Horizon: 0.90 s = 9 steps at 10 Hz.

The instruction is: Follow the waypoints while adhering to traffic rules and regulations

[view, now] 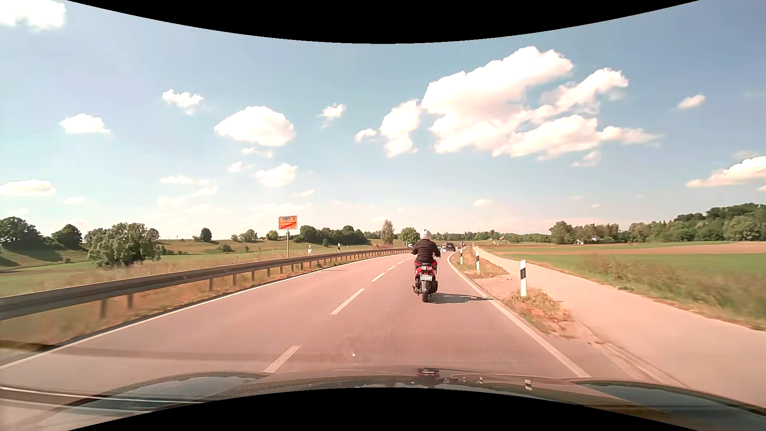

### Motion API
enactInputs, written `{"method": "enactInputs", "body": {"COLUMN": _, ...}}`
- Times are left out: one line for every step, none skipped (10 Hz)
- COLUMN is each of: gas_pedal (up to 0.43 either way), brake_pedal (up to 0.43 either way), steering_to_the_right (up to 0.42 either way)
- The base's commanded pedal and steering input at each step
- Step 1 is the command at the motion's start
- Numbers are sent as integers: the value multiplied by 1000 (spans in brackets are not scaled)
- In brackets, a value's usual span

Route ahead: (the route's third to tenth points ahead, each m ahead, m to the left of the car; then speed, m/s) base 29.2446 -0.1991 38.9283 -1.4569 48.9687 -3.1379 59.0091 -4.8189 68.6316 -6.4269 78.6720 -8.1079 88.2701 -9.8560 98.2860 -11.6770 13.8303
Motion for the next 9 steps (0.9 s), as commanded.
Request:
{"method": "enactInputs", "body": {"gas_pedal": 157, "brake_pedal": 12, "steering_to_the_right": 27}}
{"method": "enactInputs", "body": {"gas_pedal": 157, "brake_pedal": 6, "steering_to_the_right": 27}}
{"method": "enactInputs", "body": {"gas_pedal": 157, "brake_pedal": 12, "steering_to_the_right": 27}}
{"method": "enactInputs", "body": {"gas_pedal": 157, "brake_pedal": 12, "steering_to_the_right": 27}}
{"method": "enactInputs", "body": {"gas_pedal": 157, "brake_pedal": 12, "steering_to_the_right": 27}}
{"method": "enactInputs", "body": {"gas_pedal": 157, "brake_pedal": 12, "steering_to_the_right": 27}}
{"method": "enactInputs", "body": {"gas_pedal": 169, "brake_pedal": 12, "steering_to_the_right": 27}}
{"method": "enactInputs", "body": {"gas_pedal": 169, "brake_pedal": 12, "steering_to_the_right": 26}}
{"method": "enactInputs", "body": {"gas_pedal": 169, "brake_pedal": 6, "steering_to_the_right": 23}}
